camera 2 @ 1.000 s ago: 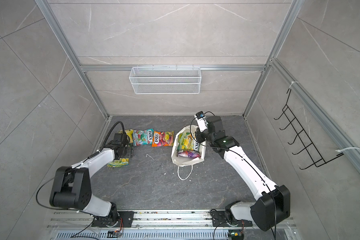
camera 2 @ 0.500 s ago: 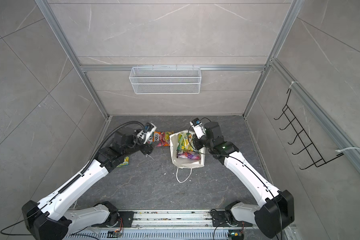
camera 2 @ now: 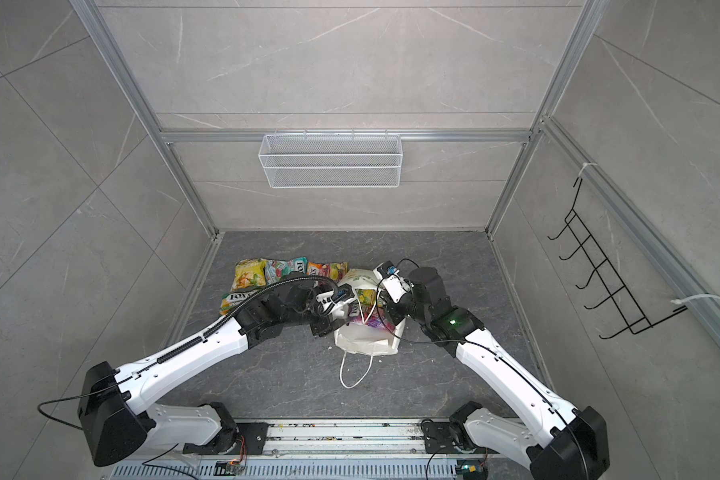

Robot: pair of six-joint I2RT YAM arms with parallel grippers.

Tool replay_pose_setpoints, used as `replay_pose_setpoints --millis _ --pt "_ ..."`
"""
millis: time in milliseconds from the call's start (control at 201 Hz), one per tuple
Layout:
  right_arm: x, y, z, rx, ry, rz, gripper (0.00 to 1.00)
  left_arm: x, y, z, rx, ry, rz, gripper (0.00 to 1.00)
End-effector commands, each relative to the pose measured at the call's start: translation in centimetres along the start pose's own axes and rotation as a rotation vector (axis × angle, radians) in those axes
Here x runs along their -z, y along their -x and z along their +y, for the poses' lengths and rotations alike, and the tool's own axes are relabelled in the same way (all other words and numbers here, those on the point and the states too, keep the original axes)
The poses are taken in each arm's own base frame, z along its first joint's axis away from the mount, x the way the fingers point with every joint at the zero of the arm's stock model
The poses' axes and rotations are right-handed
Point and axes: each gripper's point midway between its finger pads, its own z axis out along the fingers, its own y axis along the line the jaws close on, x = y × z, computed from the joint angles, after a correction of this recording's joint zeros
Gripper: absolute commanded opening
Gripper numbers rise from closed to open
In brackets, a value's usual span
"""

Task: Take the snacks out of the paper bag
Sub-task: Pick up the snack from the paper bag.

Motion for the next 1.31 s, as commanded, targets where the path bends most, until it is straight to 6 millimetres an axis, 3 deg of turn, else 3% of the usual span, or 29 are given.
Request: replay_pose_setpoints --millis 0,109,398,518,672,841,1304 --pt "-0.3 -0.9 2.4 -0.019 0.095 0.006 0.00 -0.7 -0.3 0.0 -0.004 0.013 -0.011 0.72" --pt "-0.4 -0.9 1.8 -0.039 0.053 0.024 0.00 -1.3 -0.6 -0.7 0.006 0.004 -0.020 0.72" --pt "-0.6 3.3 -0.4 -0.106 -0.037 -0.047 0.00 -1.1 1.5 -1.3 -0.062 0.010 -0.081 0.71" --pt "-1.1 4.2 -1.3 -0.156 -0.074 -0.047 0.00 -1.1 1.4 -1.8 -0.079 0.002 -0.104 0.63" --pt "-1.1 5.4 -1.4 -0.188 -0.068 -0.060 0.00 -1.8 0.8 -2.0 -0.097 0.016 -0.106 0.63" --pt "-1.3 5.5 -1.6 -0.208 -0.074 -0.042 0.00 -1.9 0.7 -1.7 -0.142 0.050 -0.112 0.61" --pt "-0.3 6.3 -1.8 -0.191 -0.090 -0.071 0.00 -7.1 -2.3 -2.9 -0.250 -0.046 0.055 0.65"
